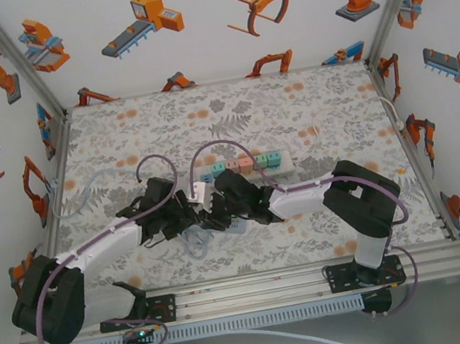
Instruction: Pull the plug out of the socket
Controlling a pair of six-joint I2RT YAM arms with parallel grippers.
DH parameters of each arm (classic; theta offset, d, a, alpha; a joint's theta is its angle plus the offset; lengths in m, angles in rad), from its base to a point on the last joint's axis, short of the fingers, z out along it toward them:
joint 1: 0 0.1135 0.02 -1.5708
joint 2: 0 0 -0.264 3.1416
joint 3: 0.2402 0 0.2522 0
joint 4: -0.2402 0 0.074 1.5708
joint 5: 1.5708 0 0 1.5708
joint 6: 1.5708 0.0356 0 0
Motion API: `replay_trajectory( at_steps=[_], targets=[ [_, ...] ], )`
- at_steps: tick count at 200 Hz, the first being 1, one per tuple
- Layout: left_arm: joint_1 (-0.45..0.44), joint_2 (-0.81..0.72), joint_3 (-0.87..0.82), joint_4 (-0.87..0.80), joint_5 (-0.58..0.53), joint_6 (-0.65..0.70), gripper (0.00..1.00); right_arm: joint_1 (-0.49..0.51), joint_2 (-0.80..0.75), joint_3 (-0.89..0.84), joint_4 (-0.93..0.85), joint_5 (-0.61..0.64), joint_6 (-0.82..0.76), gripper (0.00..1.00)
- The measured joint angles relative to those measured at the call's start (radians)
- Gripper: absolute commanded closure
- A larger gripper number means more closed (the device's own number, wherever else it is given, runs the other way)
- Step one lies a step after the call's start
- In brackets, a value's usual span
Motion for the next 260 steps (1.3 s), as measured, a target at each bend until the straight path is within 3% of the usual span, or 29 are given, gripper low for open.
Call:
replay_trajectory(
  at_steps=[39,120,160,187,215,260],
  targets=[
    [0.0,0.064,0.051,-0.05,-0.016,-0.043,0.45,0.0,-0.002,0.0,-0.002,-0.001,0.0,1.0],
    [0.005,0.106,0.047,0.032,0.006,-0.079,0.47,-0.003,-0.033,-0.03,0.004,0.05,-0.001,1.0],
    [-0.01,0.142,0.017,0.198,0.013,-0.094,0.49,-0.008,-0.082,-0.049,-0.061,0.167,-0.066,1.0],
    [-0.02,0.176,-0.027,0.388,0.013,-0.1,0.49,-0.064,-0.104,-0.089,-0.02,0.167,-0.014,1.0],
    [-0.025,0.185,-0.073,0.52,0.014,-0.089,0.49,-0.051,-0.11,-0.082,-0.035,0.211,-0.046,1.0],
    [-0.025,0.275,-0.056,0.661,0.015,-0.086,0.49,-0.103,-0.119,-0.091,0.011,0.213,0.099,1.0]
  ],
)
